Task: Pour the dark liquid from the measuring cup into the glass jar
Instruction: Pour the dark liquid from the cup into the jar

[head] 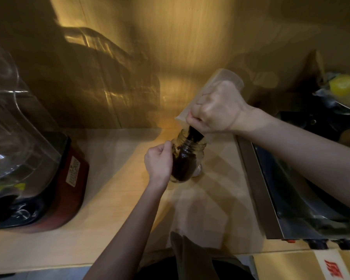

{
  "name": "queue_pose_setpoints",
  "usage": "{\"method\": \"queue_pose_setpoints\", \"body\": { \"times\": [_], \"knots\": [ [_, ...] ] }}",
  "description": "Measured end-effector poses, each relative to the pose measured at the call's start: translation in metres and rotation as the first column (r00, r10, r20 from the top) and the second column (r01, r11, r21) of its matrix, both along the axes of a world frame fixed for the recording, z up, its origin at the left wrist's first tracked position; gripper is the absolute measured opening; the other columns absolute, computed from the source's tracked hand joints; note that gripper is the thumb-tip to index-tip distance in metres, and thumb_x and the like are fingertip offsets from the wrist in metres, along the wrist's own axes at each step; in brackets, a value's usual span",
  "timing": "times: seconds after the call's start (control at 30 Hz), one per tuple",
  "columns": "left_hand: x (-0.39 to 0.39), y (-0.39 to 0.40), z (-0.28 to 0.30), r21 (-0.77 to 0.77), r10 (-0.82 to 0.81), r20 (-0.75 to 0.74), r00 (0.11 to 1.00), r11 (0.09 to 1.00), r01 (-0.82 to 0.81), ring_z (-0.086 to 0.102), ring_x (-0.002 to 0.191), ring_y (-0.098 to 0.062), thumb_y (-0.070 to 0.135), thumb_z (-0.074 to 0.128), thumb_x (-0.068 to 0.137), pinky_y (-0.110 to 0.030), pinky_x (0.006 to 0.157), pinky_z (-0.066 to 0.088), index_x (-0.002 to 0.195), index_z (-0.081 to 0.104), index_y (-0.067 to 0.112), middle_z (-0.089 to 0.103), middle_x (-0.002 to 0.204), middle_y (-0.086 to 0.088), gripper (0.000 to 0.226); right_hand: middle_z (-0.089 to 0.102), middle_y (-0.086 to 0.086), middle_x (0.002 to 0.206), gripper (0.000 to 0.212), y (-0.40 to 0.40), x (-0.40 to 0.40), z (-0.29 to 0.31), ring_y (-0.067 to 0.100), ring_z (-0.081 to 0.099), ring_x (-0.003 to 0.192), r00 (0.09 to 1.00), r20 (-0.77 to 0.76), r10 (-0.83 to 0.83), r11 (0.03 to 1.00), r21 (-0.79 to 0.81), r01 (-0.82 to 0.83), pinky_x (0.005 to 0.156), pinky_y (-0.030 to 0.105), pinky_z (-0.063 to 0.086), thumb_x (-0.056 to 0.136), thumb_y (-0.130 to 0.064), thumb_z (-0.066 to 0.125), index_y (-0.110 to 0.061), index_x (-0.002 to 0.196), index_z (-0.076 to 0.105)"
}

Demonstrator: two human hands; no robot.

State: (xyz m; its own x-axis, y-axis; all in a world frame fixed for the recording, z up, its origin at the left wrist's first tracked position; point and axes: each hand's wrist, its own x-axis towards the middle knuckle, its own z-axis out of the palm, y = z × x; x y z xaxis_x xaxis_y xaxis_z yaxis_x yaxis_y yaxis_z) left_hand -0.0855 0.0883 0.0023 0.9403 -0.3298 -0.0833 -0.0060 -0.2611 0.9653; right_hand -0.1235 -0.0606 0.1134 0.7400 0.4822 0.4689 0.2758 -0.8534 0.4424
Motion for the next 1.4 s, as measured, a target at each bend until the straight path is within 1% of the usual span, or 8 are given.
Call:
{"method": "queue_pose_setpoints", "body": {
  "times": [0.17,0.33,0.47,0.53,0.73,1.03,1.2,1.4],
  "knots": [
    [0.001,0.000,-0.002,-0.010,-0.012,-0.002,1.000,1.000,0.012,0.026,0.040,-0.011,0.020,0.049,0.082,-0.024,0.042,0.020,0.041,0.033,0.017,0.030,0.045,-0.002,0.044,0.057,0.004,0.037,0.040,0.002,-0.001,0.003,0.024,0.053,0.032,1.000,0.024,-0.012,1.000,-0.019,0.013,0.036,0.022,0.045,0.076,-0.017,0.052,-0.013,0.037,0.055],
    [0.000,-0.001,-0.001,-0.009,-0.007,-0.015,1.000,1.000,0.007,0.027,0.046,-0.013,0.020,0.049,0.081,-0.032,0.049,0.024,0.044,0.038,0.013,0.032,0.050,-0.010,0.040,0.056,0.003,0.036,0.041,0.003,-0.001,0.003,0.023,0.051,0.031,1.000,0.019,-0.012,0.999,-0.031,0.012,0.036,0.021,0.044,0.077,-0.016,0.051,-0.014,0.036,0.054],
    [0.000,0.000,-0.001,0.017,0.004,-0.016,1.000,1.000,-0.004,0.028,0.050,-0.018,0.022,0.049,0.081,-0.034,0.051,0.022,0.043,0.034,0.015,0.031,0.052,-0.011,0.042,0.059,0.003,0.038,0.064,0.002,0.002,-0.002,0.022,0.054,0.033,0.999,0.037,0.022,0.999,-0.030,-0.021,0.038,0.021,0.045,0.094,-0.021,0.024,-0.015,0.039,0.056],
    [0.000,0.001,-0.001,0.026,0.004,-0.012,1.000,1.000,-0.004,0.029,0.051,-0.020,0.022,0.048,0.082,-0.034,0.052,0.023,0.045,0.037,0.013,0.033,0.054,-0.013,0.039,0.058,0.003,0.037,0.067,0.002,0.003,-0.001,0.022,0.054,0.033,0.998,0.055,0.022,1.000,-0.015,-0.022,0.037,0.022,0.044,0.095,-0.024,0.020,-0.015,0.038,0.055],
    [0.000,0.001,0.000,0.036,0.014,-0.012,1.000,0.999,-0.014,0.029,0.053,-0.021,0.023,0.048,0.082,-0.035,0.053,0.024,0.048,0.040,0.010,0.034,0.056,-0.015,0.037,0.056,0.003,0.036,0.067,0.005,0.003,-0.003,0.022,0.050,0.030,0.996,0.072,0.044,0.999,-0.014,-0.043,0.038,0.021,0.038,0.095,-0.024,0.020,-0.014,0.038,0.053],
    [0.000,0.000,0.001,0.025,-0.002,-0.007,1.000,1.000,0.002,0.029,0.051,-0.018,0.022,0.047,0.083,-0.034,0.052,0.024,0.046,0.037,0.013,0.033,0.053,-0.012,0.039,0.053,0.003,0.033,0.067,0.005,0.005,0.001,0.021,0.049,0.029,0.994,0.103,0.047,0.999,-0.016,-0.045,0.037,0.019,0.039,0.094,-0.023,0.019,-0.014,0.036,0.052],
    [0.003,-0.001,0.002,0.031,-0.006,-0.008,1.000,1.000,0.006,0.033,0.051,-0.018,0.023,0.047,0.084,-0.034,0.052,0.026,0.049,0.044,0.010,0.038,0.053,-0.012,0.037,0.054,0.003,0.034,0.066,0.005,0.006,0.000,0.021,0.050,0.030,0.994,0.109,0.032,0.999,-0.015,-0.031,0.038,0.020,0.040,0.093,-0.023,0.019,-0.014,0.036,0.052],
    [0.004,-0.002,0.008,0.044,0.028,-0.009,1.000,0.999,-0.027,0.030,0.050,-0.019,0.021,0.048,0.083,-0.036,0.052,0.025,0.047,0.042,0.009,0.035,0.053,-0.012,0.038,0.054,0.002,0.034,0.059,0.006,0.004,0.006,0.020,0.050,0.031,0.990,0.137,0.023,0.999,-0.052,-0.016,0.039,0.020,0.038,0.091,-0.017,0.029,-0.015,0.037,0.052]
  ]
}}
